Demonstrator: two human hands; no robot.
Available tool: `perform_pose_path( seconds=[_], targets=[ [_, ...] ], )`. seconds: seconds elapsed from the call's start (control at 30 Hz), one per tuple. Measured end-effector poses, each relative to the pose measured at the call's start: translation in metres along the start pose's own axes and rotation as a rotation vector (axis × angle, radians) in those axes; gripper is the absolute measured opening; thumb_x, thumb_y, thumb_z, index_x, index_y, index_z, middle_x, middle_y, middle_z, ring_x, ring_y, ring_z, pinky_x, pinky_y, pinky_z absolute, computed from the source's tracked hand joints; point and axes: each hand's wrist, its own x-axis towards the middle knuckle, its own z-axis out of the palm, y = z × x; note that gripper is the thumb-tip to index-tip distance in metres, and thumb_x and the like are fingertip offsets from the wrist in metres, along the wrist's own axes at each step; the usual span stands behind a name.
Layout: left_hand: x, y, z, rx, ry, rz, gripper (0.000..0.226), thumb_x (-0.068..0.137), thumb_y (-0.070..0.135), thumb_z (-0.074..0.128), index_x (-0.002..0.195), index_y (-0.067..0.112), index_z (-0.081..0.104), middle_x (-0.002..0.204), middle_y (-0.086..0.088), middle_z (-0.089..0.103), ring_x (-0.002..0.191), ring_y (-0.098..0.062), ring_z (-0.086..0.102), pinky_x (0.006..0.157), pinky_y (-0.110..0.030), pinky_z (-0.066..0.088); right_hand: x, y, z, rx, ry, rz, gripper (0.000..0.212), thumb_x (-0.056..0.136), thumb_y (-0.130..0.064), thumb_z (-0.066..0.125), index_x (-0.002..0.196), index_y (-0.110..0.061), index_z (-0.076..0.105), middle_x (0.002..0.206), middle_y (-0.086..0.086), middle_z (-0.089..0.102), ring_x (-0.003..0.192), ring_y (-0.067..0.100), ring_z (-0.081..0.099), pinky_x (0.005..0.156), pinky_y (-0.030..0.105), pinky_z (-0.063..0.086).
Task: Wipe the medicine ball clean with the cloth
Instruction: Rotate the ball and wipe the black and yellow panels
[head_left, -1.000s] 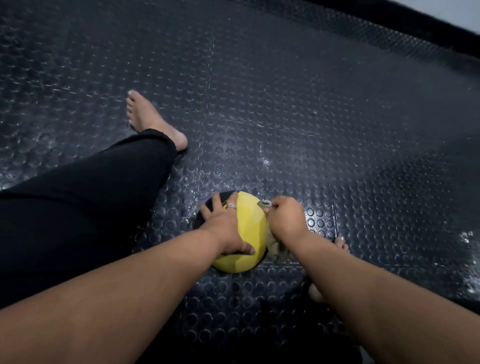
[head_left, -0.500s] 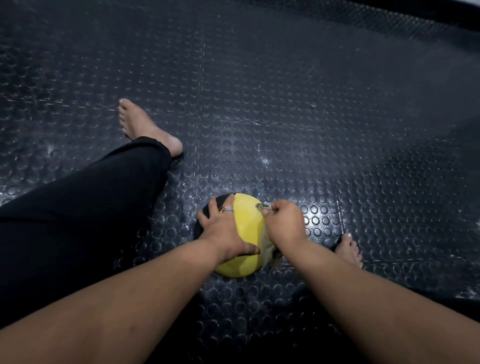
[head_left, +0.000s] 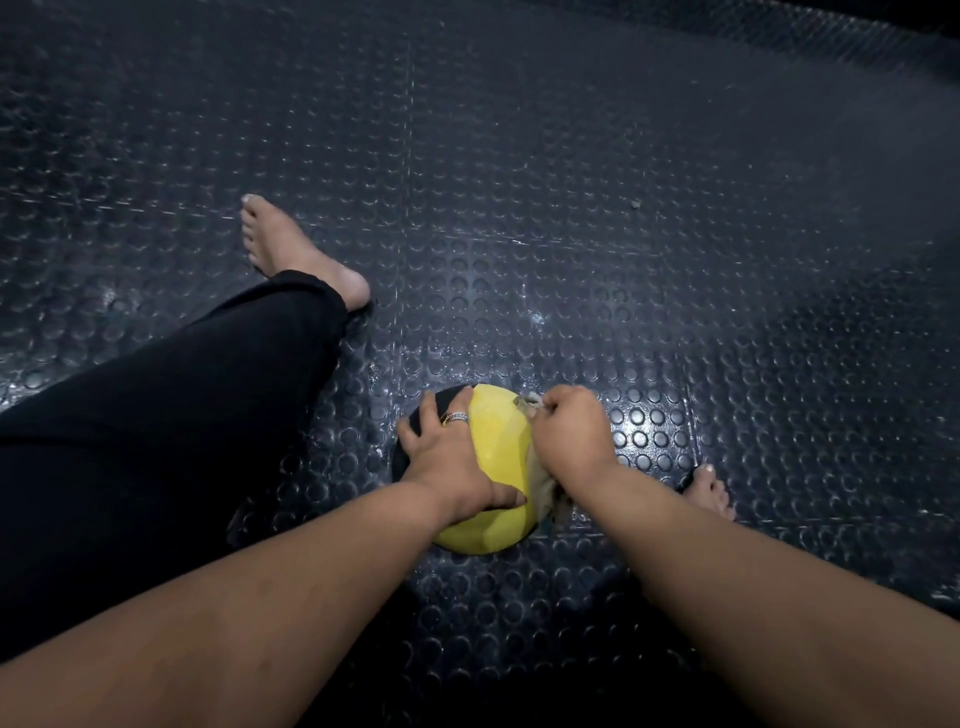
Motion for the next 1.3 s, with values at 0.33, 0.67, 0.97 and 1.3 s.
perform_pose_path(
  seconds=[0.33, 0.67, 0.97, 1.3],
  targets=[
    [-0.003, -0.002, 0.003, -0.013, 0.006, 0.001, 0.132, 0.060, 0.042, 0.089, 0.153, 0.040, -0.005, 0.160, 0.003, -0.017, 0.146, -0.039, -0.012, 0.117, -0.053, 0.017, -0.033, 0.003, 0.005, -0.024, 0.043, -0.125, 0.013, 0.092, -0.011, 0.053, 0.094, -0.004, 0.064, 0.096, 0.002, 0.048, 0.079, 0.012, 0.042, 0.063, 0.014, 0.026],
    [-0.005, -0.006, 0.003, -0.036, 0.012, 0.015, 0.133, 0.060, 0.042, 0.090, 0.153, 0.039, -0.006, 0.160, 0.002, -0.016, 0.146, -0.038, -0.012, 0.118, -0.053, 0.019, -0.033, -0.003, -0.002, -0.060, -0.001, -0.090, 0.011, 0.093, -0.016, 0.055, 0.087, -0.011, 0.063, 0.091, -0.003, 0.044, 0.079, 0.013, 0.043, 0.064, 0.016, 0.025],
    [-0.008, -0.001, 0.001, 0.000, 0.008, 0.008, 0.135, 0.060, 0.046, 0.089, 0.153, 0.038, -0.008, 0.160, 0.001, -0.019, 0.146, -0.038, -0.014, 0.116, -0.054, 0.018, -0.007, 0.001, -0.006, 0.034, -0.016, 0.063, 0.031, 0.091, -0.021, 0.061, 0.063, -0.021, 0.048, 0.070, 0.001, 0.056, 0.060, 0.015, 0.049, 0.045, 0.019, 0.027],
    [-0.004, -0.002, 0.002, 0.010, 0.003, 0.019, 0.132, 0.061, 0.045, 0.089, 0.153, 0.039, -0.007, 0.160, 0.002, -0.017, 0.146, -0.040, -0.011, 0.117, -0.053, 0.017, -0.029, 0.007, 0.001, 0.023, 0.045, -0.008, 0.014, 0.094, -0.023, 0.054, 0.093, -0.010, 0.061, 0.093, 0.004, 0.054, 0.073, 0.014, 0.046, 0.061, 0.021, 0.031]
  ],
)
